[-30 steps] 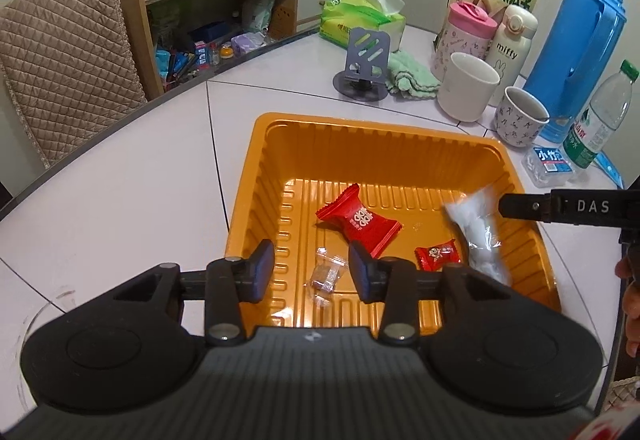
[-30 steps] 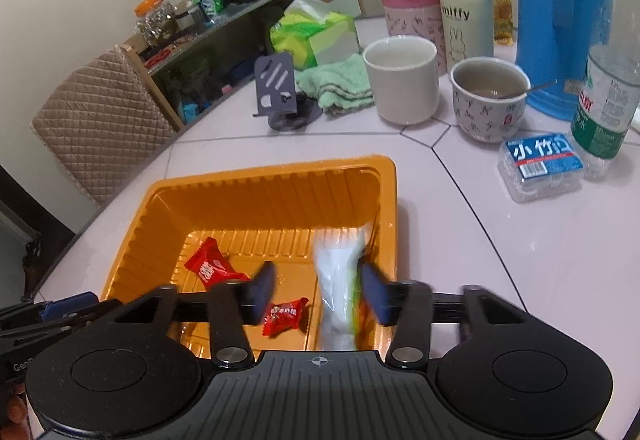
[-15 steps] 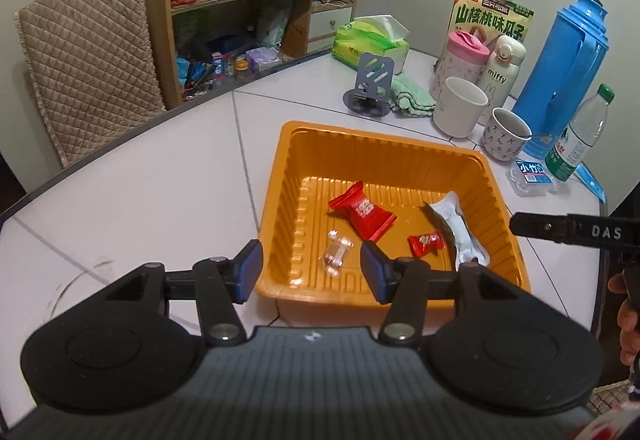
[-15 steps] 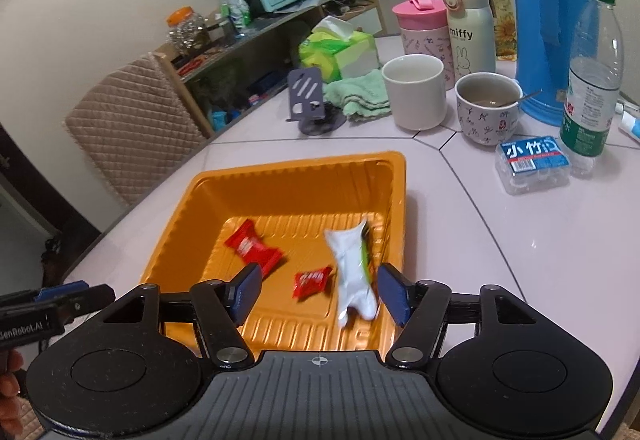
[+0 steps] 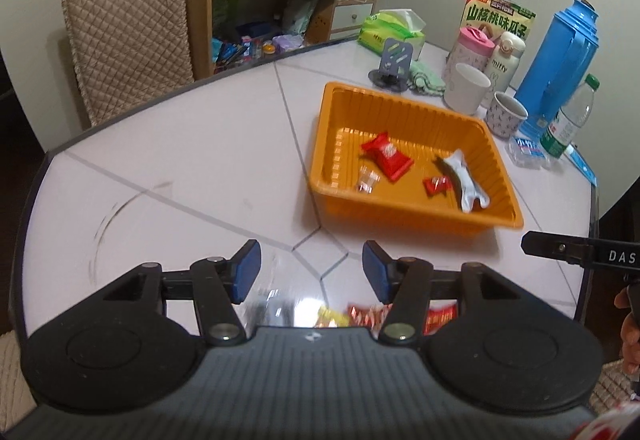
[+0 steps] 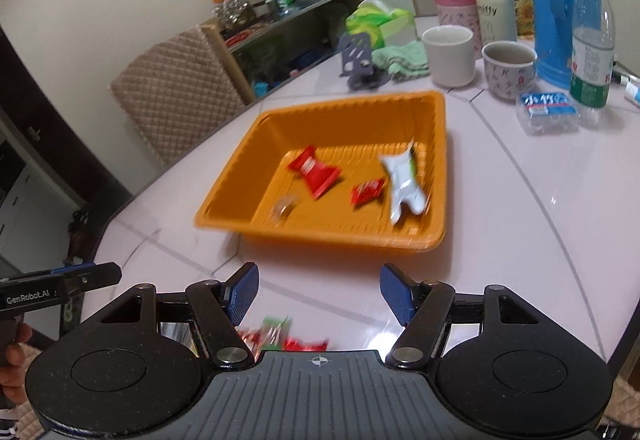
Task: Organize snacks
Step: 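Move both tools back toward the remaining snacks on the table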
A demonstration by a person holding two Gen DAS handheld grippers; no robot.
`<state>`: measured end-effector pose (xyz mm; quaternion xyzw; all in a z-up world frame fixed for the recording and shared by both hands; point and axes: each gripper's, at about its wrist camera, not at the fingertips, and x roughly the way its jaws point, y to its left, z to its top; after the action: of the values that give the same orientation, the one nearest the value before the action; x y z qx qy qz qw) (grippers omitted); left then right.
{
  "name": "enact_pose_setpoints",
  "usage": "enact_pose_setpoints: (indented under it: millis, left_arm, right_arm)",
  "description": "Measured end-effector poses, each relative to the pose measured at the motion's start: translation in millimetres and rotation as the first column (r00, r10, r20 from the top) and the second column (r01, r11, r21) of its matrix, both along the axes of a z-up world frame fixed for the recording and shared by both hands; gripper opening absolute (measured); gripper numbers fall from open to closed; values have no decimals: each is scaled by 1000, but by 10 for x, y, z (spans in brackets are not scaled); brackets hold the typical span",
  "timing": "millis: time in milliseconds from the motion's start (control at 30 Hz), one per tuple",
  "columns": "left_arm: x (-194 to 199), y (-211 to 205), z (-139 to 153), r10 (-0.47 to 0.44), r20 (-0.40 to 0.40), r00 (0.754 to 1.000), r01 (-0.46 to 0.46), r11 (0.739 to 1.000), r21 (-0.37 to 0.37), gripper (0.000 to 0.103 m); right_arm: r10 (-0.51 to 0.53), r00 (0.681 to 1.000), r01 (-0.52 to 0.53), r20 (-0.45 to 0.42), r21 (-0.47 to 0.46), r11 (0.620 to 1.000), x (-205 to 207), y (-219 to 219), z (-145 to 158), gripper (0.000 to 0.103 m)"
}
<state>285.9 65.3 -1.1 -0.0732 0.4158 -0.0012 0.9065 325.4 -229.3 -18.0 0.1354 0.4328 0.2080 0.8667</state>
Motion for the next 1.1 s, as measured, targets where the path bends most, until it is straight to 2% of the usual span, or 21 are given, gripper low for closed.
enact_pose_setpoints:
  millis: [500, 1100]
  left_arm:
    - [-819, 180, -152, 14, -57, 998, -14, 1000, -13, 55]
    - [-1219, 300, -318, 16, -96, 995, -20, 999, -41, 55]
  right_arm:
    - [91, 994, -93, -61, -16, 996, -841, 409, -102, 67]
    - [134, 982, -143, -130, -56, 988, -1337, 677, -361, 67]
